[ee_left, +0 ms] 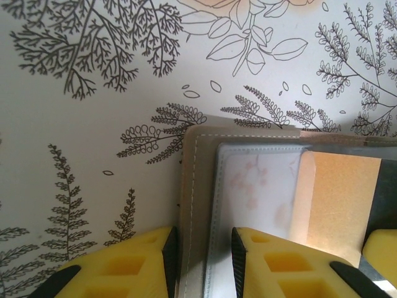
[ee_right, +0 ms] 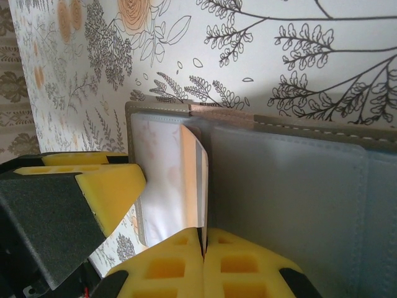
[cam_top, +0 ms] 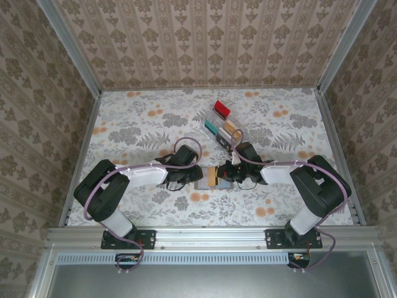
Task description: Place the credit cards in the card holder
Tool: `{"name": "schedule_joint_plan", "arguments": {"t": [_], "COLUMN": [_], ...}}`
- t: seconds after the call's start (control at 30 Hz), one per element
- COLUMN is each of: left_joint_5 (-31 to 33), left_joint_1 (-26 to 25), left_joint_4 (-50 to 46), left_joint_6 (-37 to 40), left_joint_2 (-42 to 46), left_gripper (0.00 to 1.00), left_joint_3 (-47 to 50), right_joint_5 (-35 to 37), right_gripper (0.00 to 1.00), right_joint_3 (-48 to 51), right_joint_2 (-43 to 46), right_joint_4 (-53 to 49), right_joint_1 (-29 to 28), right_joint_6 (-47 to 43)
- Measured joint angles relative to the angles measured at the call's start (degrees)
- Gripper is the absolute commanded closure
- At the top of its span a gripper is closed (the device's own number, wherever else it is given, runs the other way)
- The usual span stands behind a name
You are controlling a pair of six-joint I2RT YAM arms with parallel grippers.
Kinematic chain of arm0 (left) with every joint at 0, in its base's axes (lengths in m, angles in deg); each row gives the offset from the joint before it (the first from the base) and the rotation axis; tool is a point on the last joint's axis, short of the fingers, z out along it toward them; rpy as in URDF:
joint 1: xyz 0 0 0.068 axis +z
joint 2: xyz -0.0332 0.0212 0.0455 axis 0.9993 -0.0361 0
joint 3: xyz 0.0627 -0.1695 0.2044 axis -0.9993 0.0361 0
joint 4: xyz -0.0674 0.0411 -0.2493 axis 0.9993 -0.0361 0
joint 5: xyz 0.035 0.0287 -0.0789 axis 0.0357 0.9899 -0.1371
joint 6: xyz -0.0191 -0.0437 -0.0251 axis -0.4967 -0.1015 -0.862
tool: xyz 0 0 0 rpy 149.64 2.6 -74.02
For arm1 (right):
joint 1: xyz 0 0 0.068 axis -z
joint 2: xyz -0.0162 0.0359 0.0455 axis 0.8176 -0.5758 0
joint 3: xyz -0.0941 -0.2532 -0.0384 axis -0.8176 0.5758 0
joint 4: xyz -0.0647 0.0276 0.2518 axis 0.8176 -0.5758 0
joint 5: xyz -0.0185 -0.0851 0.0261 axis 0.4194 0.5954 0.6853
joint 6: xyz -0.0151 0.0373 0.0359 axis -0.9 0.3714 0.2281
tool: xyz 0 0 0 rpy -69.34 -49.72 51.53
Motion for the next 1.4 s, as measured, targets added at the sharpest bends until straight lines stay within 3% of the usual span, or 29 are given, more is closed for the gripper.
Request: {"name": "schedule_joint_plan", "arguments": {"t": [0.63, 1.03, 1.17, 1.33, 1.4], "left_joint_5": [0.17, 0.20, 0.20, 0.20, 0.20], "left_joint_1": [0.00, -0.07, -0.07, -0.07, -0.07], "left_joint_4": [-0.02, -0.02, -0.02, 0.00, 0.02], "left_joint_6": [0.00, 0.00, 0.00, 0.00, -0.02], "left_joint_2": [-0.15, -0.15, -0.15, -0.15, -0.15], "left_gripper": [0.69, 0.70, 0.70, 0.70, 0.69], "left_joint_3": [0.00, 0.00, 0.00, 0.00, 0.00], "right_joint_5": [-0.33, 4.92, 6.19, 6.54, 6.21], "right_gripper": [0.87, 0.71, 0.72, 0.88, 0.89], "right_joint_3": [-1.88, -7.15, -8.39, -8.68, -8.81], "right_joint_2": [-3.37, -2.67, -2.36, -2.40, -2.58], "right_joint_4": [1.53, -10.56, -14.05, -15.13, -15.06], "right_joint_1": [-2.12, -4.33, -4.33, -4.33, -4.33], "right_joint_6": [2.23, -1.79, -3.21, -3.61, -3.41]}}
